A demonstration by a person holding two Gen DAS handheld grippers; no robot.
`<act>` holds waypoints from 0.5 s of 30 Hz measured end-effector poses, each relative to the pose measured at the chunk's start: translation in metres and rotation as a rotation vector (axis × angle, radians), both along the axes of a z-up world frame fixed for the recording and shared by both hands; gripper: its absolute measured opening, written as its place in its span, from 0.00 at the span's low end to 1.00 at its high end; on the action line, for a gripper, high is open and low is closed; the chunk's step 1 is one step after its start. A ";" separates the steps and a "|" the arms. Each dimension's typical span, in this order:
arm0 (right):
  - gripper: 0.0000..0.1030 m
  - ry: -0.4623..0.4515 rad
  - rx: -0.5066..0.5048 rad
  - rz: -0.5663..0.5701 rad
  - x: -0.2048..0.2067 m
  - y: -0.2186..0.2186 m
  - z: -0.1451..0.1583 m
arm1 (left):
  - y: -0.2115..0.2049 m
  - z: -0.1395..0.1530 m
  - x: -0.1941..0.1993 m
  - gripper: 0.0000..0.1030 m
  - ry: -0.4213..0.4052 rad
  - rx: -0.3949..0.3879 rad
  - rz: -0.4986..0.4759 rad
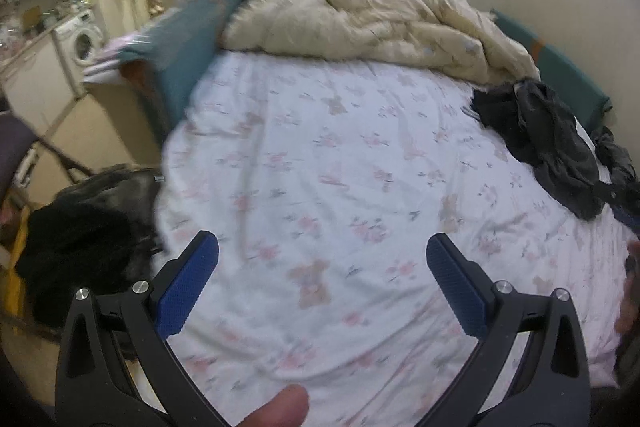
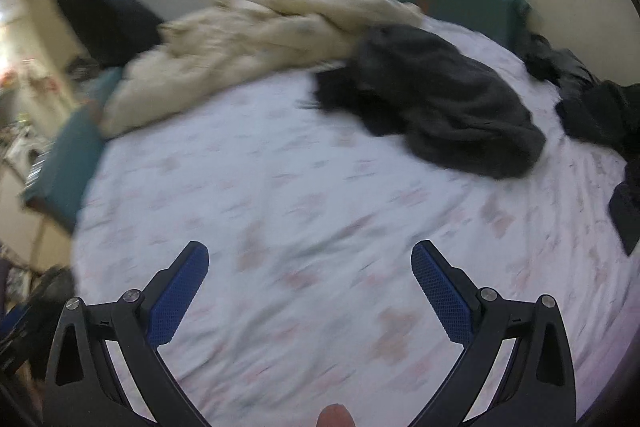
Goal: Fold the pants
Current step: 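Reach the right gripper into the dark clothes pile and grasp the grey sweatpants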
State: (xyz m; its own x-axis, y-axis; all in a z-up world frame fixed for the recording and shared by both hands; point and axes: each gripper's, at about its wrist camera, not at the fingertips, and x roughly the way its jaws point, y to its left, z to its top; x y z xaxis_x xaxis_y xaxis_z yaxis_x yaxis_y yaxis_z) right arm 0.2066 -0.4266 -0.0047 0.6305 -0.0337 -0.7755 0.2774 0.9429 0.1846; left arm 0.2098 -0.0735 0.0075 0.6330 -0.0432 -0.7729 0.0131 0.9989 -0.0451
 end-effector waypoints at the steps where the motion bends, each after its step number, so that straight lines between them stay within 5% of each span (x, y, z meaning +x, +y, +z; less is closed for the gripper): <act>1: 1.00 0.035 -0.019 -0.026 0.015 -0.021 -0.007 | -0.008 -0.004 0.013 1.00 0.018 0.005 -0.010; 9: 1.00 0.266 -0.274 -0.139 0.113 -0.169 -0.073 | -0.057 -0.039 0.075 1.00 0.064 0.023 -0.086; 15: 0.98 0.393 -0.524 -0.092 0.157 -0.212 -0.129 | -0.065 -0.071 0.083 1.00 0.127 0.068 -0.113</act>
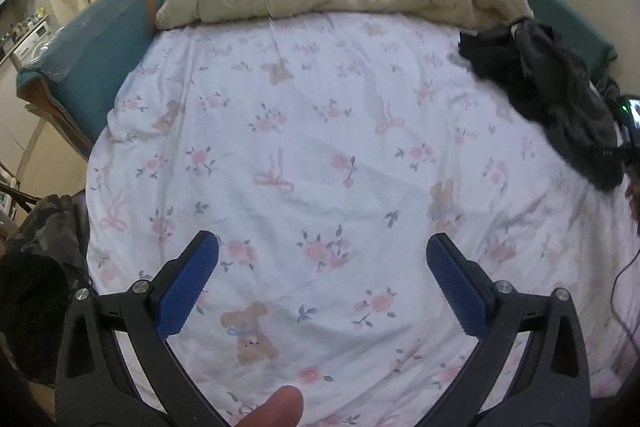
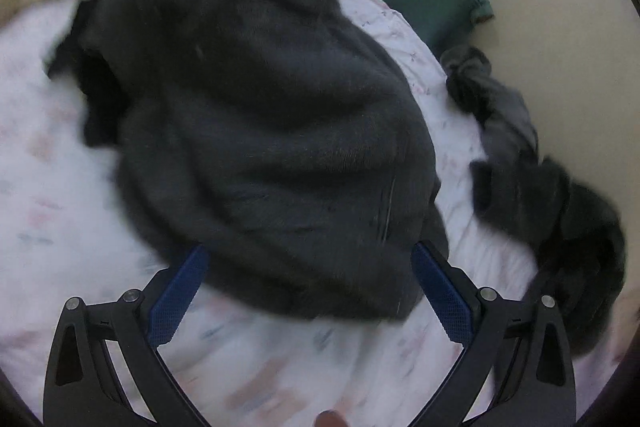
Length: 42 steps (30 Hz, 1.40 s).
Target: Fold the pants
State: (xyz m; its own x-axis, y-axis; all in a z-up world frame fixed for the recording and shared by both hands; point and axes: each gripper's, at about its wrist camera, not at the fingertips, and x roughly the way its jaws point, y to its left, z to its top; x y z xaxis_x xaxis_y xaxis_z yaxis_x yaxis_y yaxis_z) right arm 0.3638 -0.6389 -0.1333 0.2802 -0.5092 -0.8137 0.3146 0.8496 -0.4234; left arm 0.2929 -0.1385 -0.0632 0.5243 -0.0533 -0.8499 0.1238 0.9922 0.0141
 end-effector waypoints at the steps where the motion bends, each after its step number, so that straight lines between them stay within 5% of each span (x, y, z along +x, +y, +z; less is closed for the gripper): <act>1: 0.98 0.020 -0.015 0.020 0.004 -0.002 -0.006 | 0.001 -0.001 0.000 1.00 0.000 0.006 -0.003; 3: 0.97 0.055 -0.015 0.062 0.010 -0.004 -0.018 | 0.003 -0.001 0.001 1.00 -0.012 0.021 -0.002; 7: 0.69 0.129 0.050 0.090 0.014 -0.009 -0.041 | 0.014 0.003 -0.005 1.00 -0.049 0.052 0.012; 9: 0.36 0.108 0.075 0.075 0.008 -0.007 -0.039 | 0.021 0.005 -0.013 1.00 -0.058 0.054 0.018; 12: 0.15 0.093 0.021 0.084 -0.004 0.001 -0.025 | 0.032 0.009 -0.026 1.00 -0.061 0.045 0.025; 21: 0.11 -0.078 0.081 0.189 -0.059 0.047 0.070 | 0.082 0.042 -0.068 1.00 -0.093 0.015 0.049; 32: 0.11 -0.333 0.334 0.464 -0.169 0.227 0.190 | 0.167 0.088 -0.150 1.00 -0.152 -0.064 0.105; 38: 0.11 -0.492 0.507 0.656 -0.261 0.324 0.261 | 0.207 0.071 -0.174 1.00 -0.183 -0.065 0.167; 40: 0.11 -0.520 0.539 0.728 -0.283 0.358 0.281 | 0.214 0.073 -0.174 1.00 -0.172 -0.164 0.182; 42: 0.10 -0.537 0.589 0.786 -0.298 0.392 0.299 | 0.215 0.080 -0.179 1.00 -0.216 -0.163 0.190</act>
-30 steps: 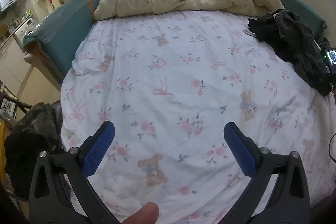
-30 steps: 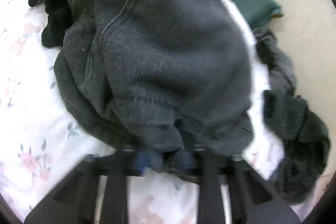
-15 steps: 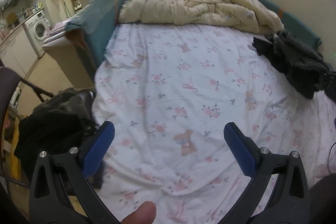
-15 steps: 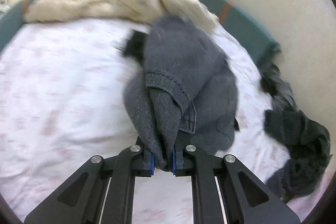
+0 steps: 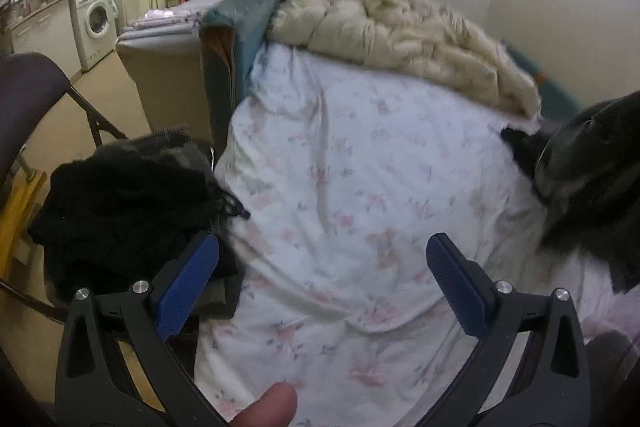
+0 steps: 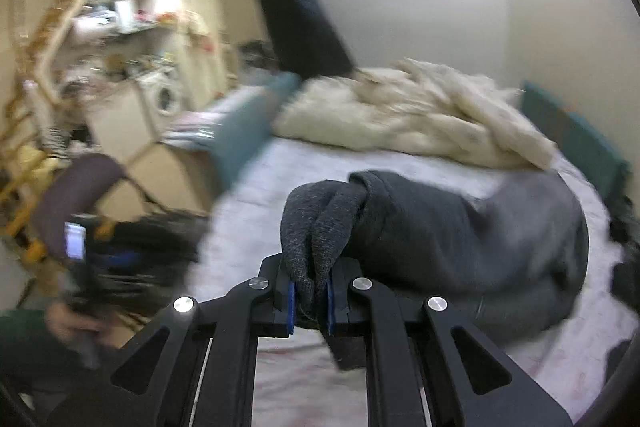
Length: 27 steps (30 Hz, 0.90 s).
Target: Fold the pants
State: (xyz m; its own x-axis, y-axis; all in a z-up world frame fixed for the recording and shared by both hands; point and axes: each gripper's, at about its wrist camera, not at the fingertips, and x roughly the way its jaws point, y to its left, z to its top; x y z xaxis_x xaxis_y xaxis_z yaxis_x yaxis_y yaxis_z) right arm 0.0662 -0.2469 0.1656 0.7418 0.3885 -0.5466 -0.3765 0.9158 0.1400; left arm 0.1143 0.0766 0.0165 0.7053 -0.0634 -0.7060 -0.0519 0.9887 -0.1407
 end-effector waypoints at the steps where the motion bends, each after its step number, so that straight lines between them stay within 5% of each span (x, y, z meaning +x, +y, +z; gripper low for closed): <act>1: 0.10 0.000 0.022 0.026 -0.004 0.014 0.006 | 0.000 0.003 -0.003 1.00 -0.017 0.027 0.007; 8: 0.10 0.047 0.183 0.224 -0.013 0.099 0.025 | 0.040 0.026 -0.013 1.00 -0.110 -0.037 0.100; 15: 0.10 -0.198 0.385 0.431 -0.029 0.112 0.109 | 0.102 0.016 -0.017 1.00 -0.105 -0.086 0.339; 17: 0.10 -0.303 0.356 0.408 -0.025 0.104 0.134 | 0.106 0.006 -0.010 1.00 -0.066 -0.090 0.356; 19: 0.11 -0.311 0.340 0.346 0.004 0.088 0.143 | 0.104 0.002 -0.003 1.00 -0.043 -0.077 0.341; 22: 0.11 -0.205 0.314 0.201 0.067 0.056 0.116 | 0.100 0.007 -0.005 1.00 -0.071 -0.044 0.346; 27: 0.11 0.148 0.247 -0.110 0.157 -0.022 -0.029 | 0.082 0.002 0.001 1.00 -0.050 -0.029 0.295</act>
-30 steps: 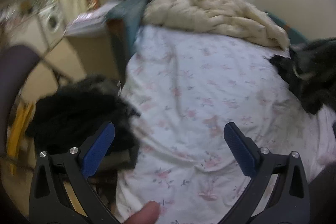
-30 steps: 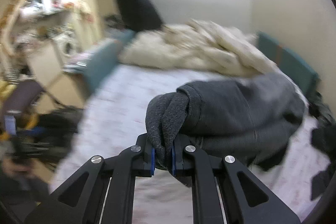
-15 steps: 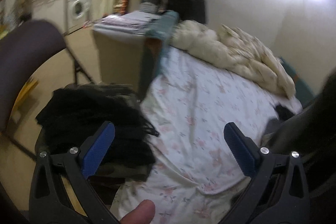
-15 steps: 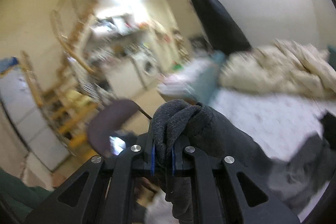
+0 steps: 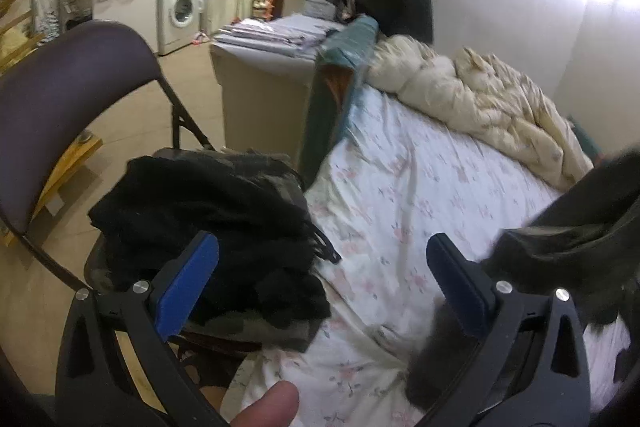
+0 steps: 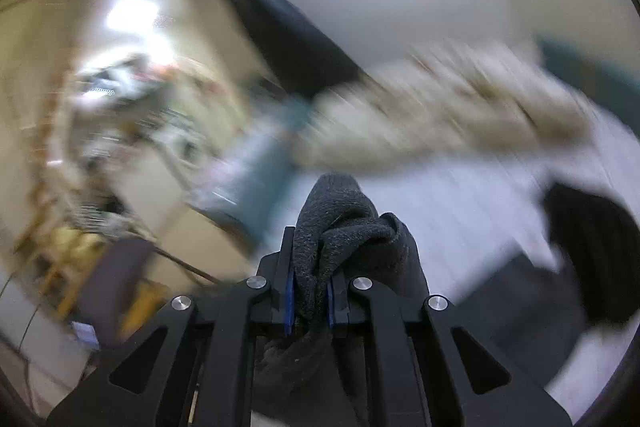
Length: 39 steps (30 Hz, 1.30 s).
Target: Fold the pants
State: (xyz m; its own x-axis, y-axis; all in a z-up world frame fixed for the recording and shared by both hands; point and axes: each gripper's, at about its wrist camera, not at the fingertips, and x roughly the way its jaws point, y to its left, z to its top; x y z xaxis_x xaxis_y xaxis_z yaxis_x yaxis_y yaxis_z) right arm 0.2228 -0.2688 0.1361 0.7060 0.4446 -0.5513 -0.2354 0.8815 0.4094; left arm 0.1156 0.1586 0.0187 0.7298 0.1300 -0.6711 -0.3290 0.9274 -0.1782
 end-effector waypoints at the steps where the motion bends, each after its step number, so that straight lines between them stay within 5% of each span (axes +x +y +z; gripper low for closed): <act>1: 0.12 0.083 -0.032 -0.057 0.011 -0.014 -0.034 | -0.005 -0.003 0.002 1.00 0.010 0.008 -0.014; 4: 0.18 0.262 -0.041 -0.178 0.024 -0.047 -0.116 | -0.025 -0.018 0.014 1.00 0.054 0.080 -0.053; 7: 0.28 0.312 -0.034 -0.191 0.019 -0.049 -0.153 | -0.047 -0.041 0.035 1.00 0.166 0.063 -0.156; 9: 0.67 0.317 -0.028 -0.179 0.005 -0.037 -0.157 | -0.064 -0.056 0.043 1.00 0.241 0.073 -0.210; 11: 0.84 0.289 -0.034 -0.165 -0.011 -0.027 -0.158 | -0.074 -0.063 0.044 1.00 0.273 0.069 -0.234; 14: 0.85 0.312 -0.114 -0.210 -0.038 -0.006 -0.160 | -0.084 -0.064 0.042 1.00 0.286 0.041 -0.244; 16: 0.86 0.367 -0.069 -0.254 -0.061 0.003 -0.171 | -0.086 -0.061 0.039 1.00 0.274 0.053 -0.237; 19: 0.86 0.479 0.078 -0.150 -0.069 0.040 -0.199 | -0.084 -0.054 0.040 1.00 0.257 0.060 -0.206; 22: 0.86 0.554 0.072 -0.057 -0.059 0.093 -0.220 | -0.069 -0.049 0.041 1.00 0.250 0.022 -0.154; 28: 0.86 0.524 -0.073 0.009 -0.011 0.167 -0.244 | -0.034 -0.048 0.036 1.00 0.266 0.046 -0.032; 31: 0.86 0.552 -0.252 -0.007 0.013 0.189 -0.273 | -0.021 -0.047 0.033 1.00 0.263 0.041 -0.008; 32: 0.86 0.578 -0.298 -0.018 0.019 0.190 -0.284 | -0.017 -0.047 0.033 1.00 0.264 0.038 -0.001; 34: 0.70 0.596 -0.326 -0.070 0.023 0.182 -0.298 | -0.010 -0.048 0.032 1.00 0.262 0.017 0.008; 36: 0.17 0.583 -0.324 -0.101 0.016 0.170 -0.298 | -0.006 -0.049 0.031 1.00 0.265 -0.001 0.015; 39: 0.10 0.515 -0.270 -0.028 -0.002 0.156 -0.273 | -0.007 -0.046 0.030 1.00 0.255 -0.019 0.004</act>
